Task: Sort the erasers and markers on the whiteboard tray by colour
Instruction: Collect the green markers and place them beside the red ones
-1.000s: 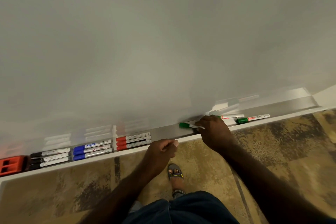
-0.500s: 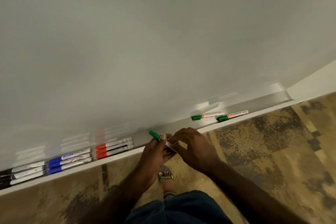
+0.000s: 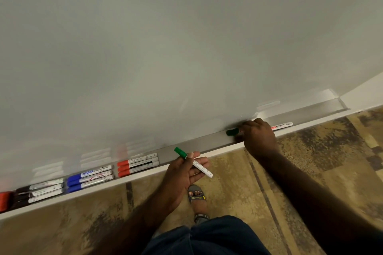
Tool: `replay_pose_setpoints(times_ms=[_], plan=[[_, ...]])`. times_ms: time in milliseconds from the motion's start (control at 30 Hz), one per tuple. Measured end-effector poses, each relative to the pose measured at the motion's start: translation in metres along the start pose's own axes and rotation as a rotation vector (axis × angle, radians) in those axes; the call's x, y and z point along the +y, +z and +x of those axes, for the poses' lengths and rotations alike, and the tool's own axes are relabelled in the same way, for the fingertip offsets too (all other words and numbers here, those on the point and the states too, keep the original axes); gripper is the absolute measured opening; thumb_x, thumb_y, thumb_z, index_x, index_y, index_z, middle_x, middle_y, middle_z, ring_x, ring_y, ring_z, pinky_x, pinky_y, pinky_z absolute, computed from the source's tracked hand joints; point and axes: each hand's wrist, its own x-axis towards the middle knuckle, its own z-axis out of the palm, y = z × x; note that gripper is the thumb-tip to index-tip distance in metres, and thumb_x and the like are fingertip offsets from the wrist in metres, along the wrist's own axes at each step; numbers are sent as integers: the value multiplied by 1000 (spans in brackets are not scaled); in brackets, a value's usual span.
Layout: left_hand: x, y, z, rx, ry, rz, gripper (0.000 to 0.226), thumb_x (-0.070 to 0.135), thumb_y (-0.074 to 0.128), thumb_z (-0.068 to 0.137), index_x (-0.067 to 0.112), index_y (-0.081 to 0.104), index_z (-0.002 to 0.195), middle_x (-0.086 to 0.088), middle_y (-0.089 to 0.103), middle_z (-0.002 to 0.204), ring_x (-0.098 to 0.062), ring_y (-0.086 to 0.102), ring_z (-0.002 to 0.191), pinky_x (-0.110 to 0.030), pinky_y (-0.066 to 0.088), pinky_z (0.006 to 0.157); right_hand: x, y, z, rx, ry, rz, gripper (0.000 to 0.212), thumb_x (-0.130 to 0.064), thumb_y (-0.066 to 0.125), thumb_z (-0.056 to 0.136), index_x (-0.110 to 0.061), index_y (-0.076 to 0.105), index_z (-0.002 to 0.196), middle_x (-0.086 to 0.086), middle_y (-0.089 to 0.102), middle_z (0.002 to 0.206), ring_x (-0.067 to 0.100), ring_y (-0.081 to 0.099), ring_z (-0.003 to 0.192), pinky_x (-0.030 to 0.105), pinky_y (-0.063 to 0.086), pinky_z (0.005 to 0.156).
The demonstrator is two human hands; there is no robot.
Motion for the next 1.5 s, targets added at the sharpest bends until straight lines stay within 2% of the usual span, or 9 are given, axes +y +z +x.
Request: replay_pose_setpoints(times_ms=[200, 400, 567, 667, 767, 900, 1067, 1200, 1500], plan=[[2, 4, -1, 7, -10, -1, 38, 23, 38, 109, -1, 54, 133, -20, 71, 124, -31, 70, 116, -46, 54, 102, -1, 3, -6, 24, -98, -42, 20, -8, 67, 83, -18, 74, 99, 0, 73, 101, 30, 58, 95, 43, 44, 78], [2, 6, -1, 7, -20, -14, 39, 24, 40, 108, 0, 53, 136, -18, 70, 128, -29, 69, 118, -45, 54, 103, -45, -18, -21, 105, -165, 246, 22, -16, 67, 89, -23, 74, 109, -5, 74, 102, 22, 61, 90, 40, 47, 79], [2, 9, 2, 6, -15, -45, 38, 29, 49, 104, 5, 58, 132, -15, 72, 125, -31, 69, 118, -42, 58, 96, -89, -32, -40, -4, -236, 476, 22, -20, 69, 92, -23, 73, 113, -4, 72, 102, 14, 62, 87, 37, 51, 78], [-1, 8, 2, 15, -23, -63, 36, 30, 53, 101, 5, 61, 127, -18, 73, 121, -34, 70, 115, -43, 59, 95, -105, -31, -51, -96, -286, 565, 23, -20, 63, 97, -20, 71, 119, -1, 67, 101, 12, 58, 87, 29, 47, 75], [-7, 5, 1, 65, -58, -109, 37, 27, 56, 99, 4, 60, 127, -22, 73, 120, -36, 70, 113, -44, 59, 91, -108, -29, -58, -168, -337, 583, 18, -17, 59, 100, -14, 71, 113, 2, 62, 101, 14, 55, 86, 27, 44, 73], [-10, 3, 1, 116, -90, -103, 33, 23, 55, 102, 1, 59, 127, -26, 70, 121, -38, 72, 109, -41, 63, 84, -90, -29, -55, -228, -348, 535, 24, -16, 58, 100, -19, 71, 120, -1, 67, 109, 10, 60, 95, 25, 51, 80], [-7, 6, -1, 87, -91, -82, 33, 21, 51, 104, 0, 55, 129, -23, 72, 122, -38, 69, 114, -51, 55, 98, -25, -25, -33, -35, -121, 366, 32, 1, 63, 90, -18, 76, 113, 2, 74, 109, 19, 65, 97, 34, 55, 86], [-7, 8, -4, 70, -78, -64, 32, 21, 50, 104, 1, 55, 129, -23, 72, 122, -37, 70, 113, -46, 58, 93, 30, -15, -20, -5, -1, 123, 52, 11, 58, 73, -17, 76, 113, 3, 73, 113, 26, 61, 101, 42, 52, 87], [-9, 11, -4, 33, -94, -71, 30, 21, 48, 105, 2, 57, 127, -21, 74, 117, -33, 75, 104, -36, 64, 76, 72, -15, -15, -183, 48, -134, 52, -6, 65, 77, -31, 67, 122, -9, 65, 124, 22, 52, 115, 41, 43, 95]])
